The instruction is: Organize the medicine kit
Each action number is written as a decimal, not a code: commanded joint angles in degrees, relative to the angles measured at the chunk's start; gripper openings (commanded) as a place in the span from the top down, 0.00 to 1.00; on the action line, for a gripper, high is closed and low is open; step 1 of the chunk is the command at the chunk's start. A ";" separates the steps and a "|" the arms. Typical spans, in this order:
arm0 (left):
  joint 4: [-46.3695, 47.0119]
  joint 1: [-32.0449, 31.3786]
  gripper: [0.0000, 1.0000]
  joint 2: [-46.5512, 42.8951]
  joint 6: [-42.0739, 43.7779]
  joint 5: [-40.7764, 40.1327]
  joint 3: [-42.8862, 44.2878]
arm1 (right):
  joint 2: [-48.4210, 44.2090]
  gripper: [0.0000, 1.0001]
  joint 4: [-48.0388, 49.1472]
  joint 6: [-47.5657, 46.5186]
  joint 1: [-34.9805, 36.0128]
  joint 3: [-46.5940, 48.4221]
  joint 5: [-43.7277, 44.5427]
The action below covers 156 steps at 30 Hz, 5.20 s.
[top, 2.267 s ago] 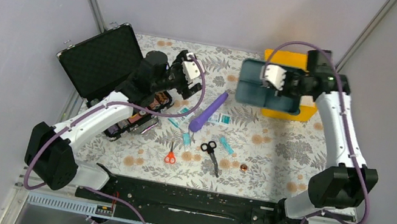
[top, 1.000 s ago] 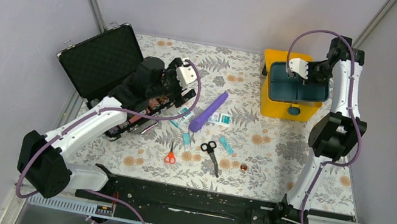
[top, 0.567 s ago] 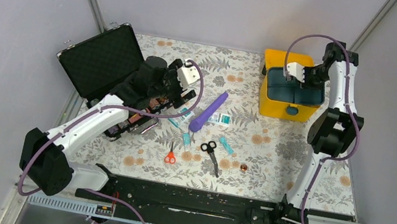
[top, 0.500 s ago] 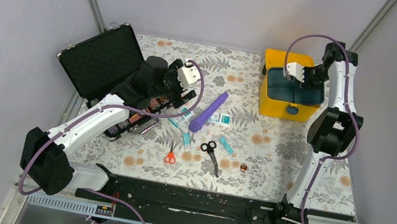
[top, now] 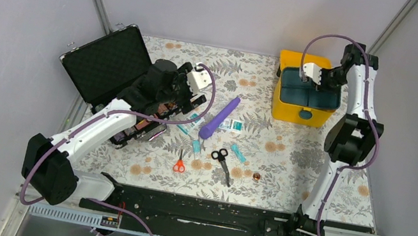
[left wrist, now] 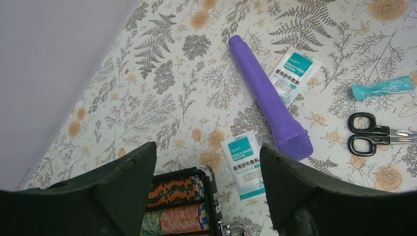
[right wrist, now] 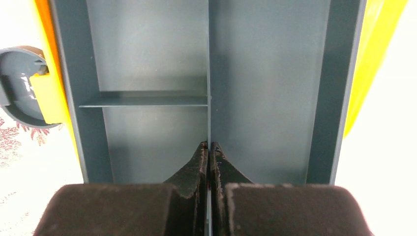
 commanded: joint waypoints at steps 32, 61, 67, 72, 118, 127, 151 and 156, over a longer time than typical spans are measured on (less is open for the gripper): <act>-4.34 0.25 0.22 2.82 3.43 -1.92 3.41 | 1.23 1.00 -8.34 2.70 -0.92 8.44 -8.29; -7.89 0.29 0.22 2.05 7.00 -5.51 2.97 | 4.04 1.00 -8.98 -2.04 -2.90 7.03 -7.12; -6.88 0.29 0.22 2.90 6.45 -5.01 2.84 | 3.08 1.00 -8.91 -4.39 -3.09 4.37 -7.36; -6.94 0.34 0.22 3.02 6.71 -5.26 2.96 | 3.09 0.86 -7.35 -4.87 -2.68 2.66 -8.11; -6.86 4.78 0.01 10.65 -34.21 -4.29 16.56 | -38.02 0.01 16.34 76.93 22.27 -32.04 -10.99; -15.75 4.69 0.01 13.31 -25.60 -5.19 22.15 | -40.05 0.01 24.77 84.79 23.25 -41.85 -5.75; -17.11 8.40 0.07 17.40 -30.99 -4.31 14.50 | -27.63 0.26 19.24 54.01 28.97 -40.96 -12.58; -19.85 12.33 0.08 17.66 -31.07 -2.26 16.84 | -22.19 0.30 22.47 42.05 33.62 -41.21 -4.25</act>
